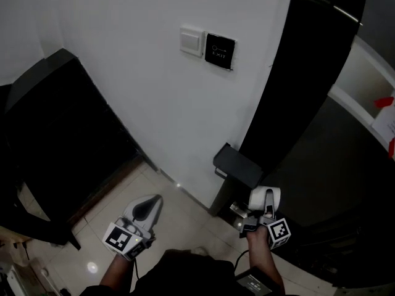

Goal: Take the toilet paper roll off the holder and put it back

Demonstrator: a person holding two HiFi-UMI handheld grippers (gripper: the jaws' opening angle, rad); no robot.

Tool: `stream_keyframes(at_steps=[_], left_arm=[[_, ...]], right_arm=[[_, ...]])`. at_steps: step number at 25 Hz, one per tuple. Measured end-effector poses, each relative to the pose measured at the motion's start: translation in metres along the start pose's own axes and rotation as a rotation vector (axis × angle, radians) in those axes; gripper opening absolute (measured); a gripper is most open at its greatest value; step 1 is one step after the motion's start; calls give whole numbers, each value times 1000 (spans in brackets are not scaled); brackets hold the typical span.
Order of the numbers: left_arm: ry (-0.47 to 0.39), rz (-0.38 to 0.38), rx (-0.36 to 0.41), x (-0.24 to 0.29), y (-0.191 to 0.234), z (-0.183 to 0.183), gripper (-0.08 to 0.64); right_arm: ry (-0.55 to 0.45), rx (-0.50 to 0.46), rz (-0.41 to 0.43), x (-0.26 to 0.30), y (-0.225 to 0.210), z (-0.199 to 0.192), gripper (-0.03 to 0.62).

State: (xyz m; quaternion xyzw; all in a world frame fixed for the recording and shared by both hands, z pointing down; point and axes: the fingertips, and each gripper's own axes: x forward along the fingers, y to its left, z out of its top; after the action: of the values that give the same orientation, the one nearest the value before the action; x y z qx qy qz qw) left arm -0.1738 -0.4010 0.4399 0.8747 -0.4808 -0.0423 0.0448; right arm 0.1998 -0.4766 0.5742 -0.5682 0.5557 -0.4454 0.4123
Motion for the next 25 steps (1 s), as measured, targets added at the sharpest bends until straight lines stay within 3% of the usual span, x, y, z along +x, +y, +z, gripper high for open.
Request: stream_keyframes(at_steps=[6,11,21,25], left_arm=[[18,12,2,0,7,-5,2],[21,17,-1,-5,11,-7,2],[35,39,8,-15,28,-9,2],[41,31,25,-15,30,-6,2]], right_arm=[[6,36,52,17,7,-15,462],[29,21,58,23,12,-31,462],[-30,106,68,26,12,-58,462],[-20,97,76,34,16,-74,462]])
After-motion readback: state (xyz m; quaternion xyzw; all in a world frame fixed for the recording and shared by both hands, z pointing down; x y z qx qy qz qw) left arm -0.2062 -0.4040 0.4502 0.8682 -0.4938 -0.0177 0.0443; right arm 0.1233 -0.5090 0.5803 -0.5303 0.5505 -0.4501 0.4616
